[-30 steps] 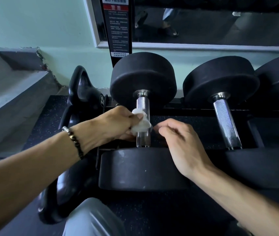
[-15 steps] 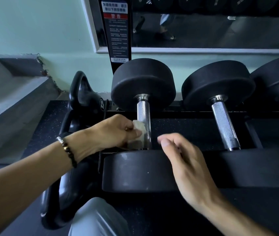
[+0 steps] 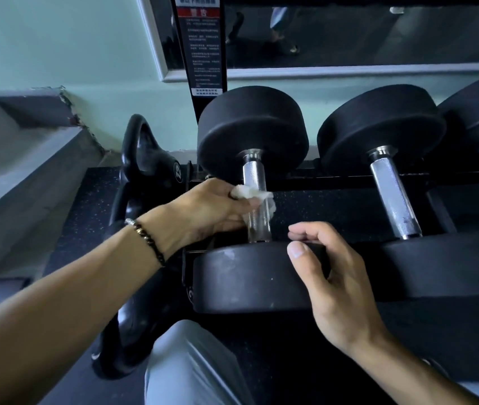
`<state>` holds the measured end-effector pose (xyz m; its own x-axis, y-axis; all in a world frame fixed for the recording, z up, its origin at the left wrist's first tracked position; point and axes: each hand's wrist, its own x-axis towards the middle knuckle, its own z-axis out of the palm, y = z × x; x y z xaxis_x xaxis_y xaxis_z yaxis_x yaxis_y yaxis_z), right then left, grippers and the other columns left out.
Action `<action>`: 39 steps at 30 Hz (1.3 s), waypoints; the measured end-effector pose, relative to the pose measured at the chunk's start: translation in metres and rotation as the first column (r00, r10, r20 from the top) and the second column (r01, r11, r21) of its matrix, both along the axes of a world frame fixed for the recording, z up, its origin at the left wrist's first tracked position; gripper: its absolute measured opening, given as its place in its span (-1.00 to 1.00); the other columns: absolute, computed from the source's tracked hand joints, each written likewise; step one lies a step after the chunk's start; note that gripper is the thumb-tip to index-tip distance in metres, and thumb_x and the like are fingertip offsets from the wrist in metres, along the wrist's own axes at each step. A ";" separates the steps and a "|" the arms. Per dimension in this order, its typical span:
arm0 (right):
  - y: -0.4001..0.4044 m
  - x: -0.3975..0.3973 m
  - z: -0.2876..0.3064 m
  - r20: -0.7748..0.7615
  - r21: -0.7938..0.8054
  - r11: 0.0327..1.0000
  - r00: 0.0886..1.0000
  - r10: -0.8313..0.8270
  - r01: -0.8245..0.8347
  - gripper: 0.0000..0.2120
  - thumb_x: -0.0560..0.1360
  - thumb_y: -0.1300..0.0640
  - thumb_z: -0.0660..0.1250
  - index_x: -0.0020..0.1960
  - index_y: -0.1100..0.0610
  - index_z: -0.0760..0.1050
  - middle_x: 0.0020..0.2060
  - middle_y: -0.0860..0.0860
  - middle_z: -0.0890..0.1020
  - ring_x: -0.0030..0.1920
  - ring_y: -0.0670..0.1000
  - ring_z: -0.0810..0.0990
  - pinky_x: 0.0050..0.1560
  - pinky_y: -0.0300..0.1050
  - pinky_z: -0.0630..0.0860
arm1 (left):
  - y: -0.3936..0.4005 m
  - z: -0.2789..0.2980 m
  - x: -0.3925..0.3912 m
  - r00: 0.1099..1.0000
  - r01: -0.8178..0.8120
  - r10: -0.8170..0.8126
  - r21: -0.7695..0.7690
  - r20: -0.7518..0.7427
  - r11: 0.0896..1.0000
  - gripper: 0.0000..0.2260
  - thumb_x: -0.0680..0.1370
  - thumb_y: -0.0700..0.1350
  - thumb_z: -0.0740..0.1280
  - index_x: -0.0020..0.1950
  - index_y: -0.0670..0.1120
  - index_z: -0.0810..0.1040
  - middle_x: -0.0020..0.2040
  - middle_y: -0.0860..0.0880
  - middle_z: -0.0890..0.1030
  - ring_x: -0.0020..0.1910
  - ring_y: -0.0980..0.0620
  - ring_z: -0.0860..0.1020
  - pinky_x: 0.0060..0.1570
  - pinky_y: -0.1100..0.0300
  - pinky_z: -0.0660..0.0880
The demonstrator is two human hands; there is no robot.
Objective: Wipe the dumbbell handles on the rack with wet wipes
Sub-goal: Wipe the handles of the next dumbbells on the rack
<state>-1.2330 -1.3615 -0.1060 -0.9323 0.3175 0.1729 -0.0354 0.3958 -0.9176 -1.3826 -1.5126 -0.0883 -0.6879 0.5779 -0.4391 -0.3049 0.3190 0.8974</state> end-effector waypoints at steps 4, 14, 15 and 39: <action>0.001 -0.001 -0.001 -0.007 0.004 1.000 1.000 -0.002 0.002 -0.55 0.46 -0.24 0.21 0.09 0.08 0.58 0.02 -0.12 0.66 0.09 -0.06 0.61 0.11 -0.19 0.48 | -0.012 -0.001 0.010 0.979 0.193 -0.202 -0.172 -0.038 0.966 -0.69 0.52 -0.10 0.46 0.02 -0.36 0.61 -0.09 -0.23 0.65 -0.17 -0.13 0.56 -0.14 0.04 0.51; 0.001 -0.001 -0.003 -0.023 -0.006 1.000 1.000 0.000 0.000 -0.59 0.46 -0.23 0.22 0.07 0.07 0.57 -0.01 -0.12 0.66 0.07 -0.03 0.61 0.09 -0.22 0.47 | -0.012 -0.003 0.007 0.961 0.002 -0.038 0.132 0.274 0.991 -0.73 0.61 -0.09 0.27 -0.19 -0.18 0.62 -0.31 -0.07 0.60 -0.38 0.10 0.57 -0.38 0.32 0.50; 0.001 -0.001 -0.002 -0.026 -0.007 1.000 1.000 -0.002 0.002 -0.59 0.46 -0.23 0.22 0.07 0.06 0.57 -0.02 -0.13 0.66 0.07 -0.03 0.62 0.08 -0.24 0.47 | -0.011 -0.005 0.008 0.978 0.025 -0.044 0.090 0.205 0.996 -0.75 0.60 -0.10 0.30 -0.19 -0.18 0.63 -0.32 -0.05 0.61 -0.41 0.13 0.56 -0.41 0.35 0.47; 0.002 -0.001 -0.005 -0.099 0.032 0.999 0.995 0.015 -0.011 -0.67 0.50 -0.14 0.23 -0.02 0.09 0.59 -0.17 -0.12 0.63 -0.12 -0.07 0.61 -0.09 -0.21 0.46 | 0.002 0.002 0.008 0.996 -0.067 0.061 0.100 0.062 0.993 -0.73 0.46 -0.07 0.47 -0.03 -0.29 0.69 -0.18 -0.21 0.67 -0.27 -0.04 0.60 -0.27 0.23 0.58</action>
